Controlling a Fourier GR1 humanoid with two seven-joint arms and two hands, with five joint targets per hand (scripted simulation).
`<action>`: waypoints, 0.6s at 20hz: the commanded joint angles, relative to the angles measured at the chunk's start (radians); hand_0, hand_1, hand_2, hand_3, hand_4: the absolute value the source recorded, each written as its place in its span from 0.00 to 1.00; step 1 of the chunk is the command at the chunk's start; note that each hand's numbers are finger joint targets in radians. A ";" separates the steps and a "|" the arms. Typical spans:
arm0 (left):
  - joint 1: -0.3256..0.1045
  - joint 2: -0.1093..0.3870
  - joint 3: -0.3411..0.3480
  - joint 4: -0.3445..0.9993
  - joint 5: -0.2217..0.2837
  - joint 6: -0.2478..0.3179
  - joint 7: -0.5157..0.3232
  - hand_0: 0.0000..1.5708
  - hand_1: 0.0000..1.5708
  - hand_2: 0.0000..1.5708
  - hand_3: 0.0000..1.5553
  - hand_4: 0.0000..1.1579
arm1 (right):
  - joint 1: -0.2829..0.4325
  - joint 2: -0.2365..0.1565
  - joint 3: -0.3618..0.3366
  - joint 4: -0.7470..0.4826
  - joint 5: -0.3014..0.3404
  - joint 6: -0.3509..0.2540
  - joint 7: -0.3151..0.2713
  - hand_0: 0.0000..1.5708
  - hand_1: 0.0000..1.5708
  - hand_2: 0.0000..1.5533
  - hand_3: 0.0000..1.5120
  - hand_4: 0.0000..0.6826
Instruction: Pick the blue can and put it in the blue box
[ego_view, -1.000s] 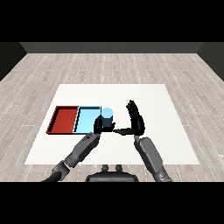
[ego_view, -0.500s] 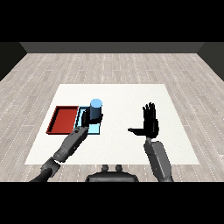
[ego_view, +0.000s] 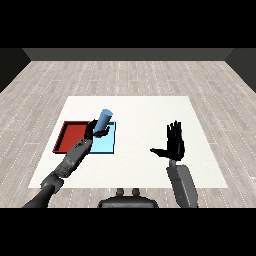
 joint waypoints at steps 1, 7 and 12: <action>-0.072 -0.045 -0.047 0.180 -0.071 0.053 0.137 0.95 0.95 0.89 0.76 0.84 | -0.025 0.020 0.006 0.029 0.025 -0.029 -0.004 0.00 0.00 0.00 0.00 0.00; -0.105 -0.107 -0.070 0.418 -0.106 -0.010 0.289 0.41 0.41 0.37 0.15 0.79 | -0.002 -0.008 -0.045 0.032 -0.039 0.025 0.012 0.00 0.00 0.00 0.00 0.00; -0.098 -0.167 0.036 0.537 -0.046 0.038 0.214 0.88 0.88 0.77 0.00 0.65 | -0.026 -0.023 -0.070 0.124 -0.023 0.055 -0.026 0.00 0.00 0.00 0.00 0.00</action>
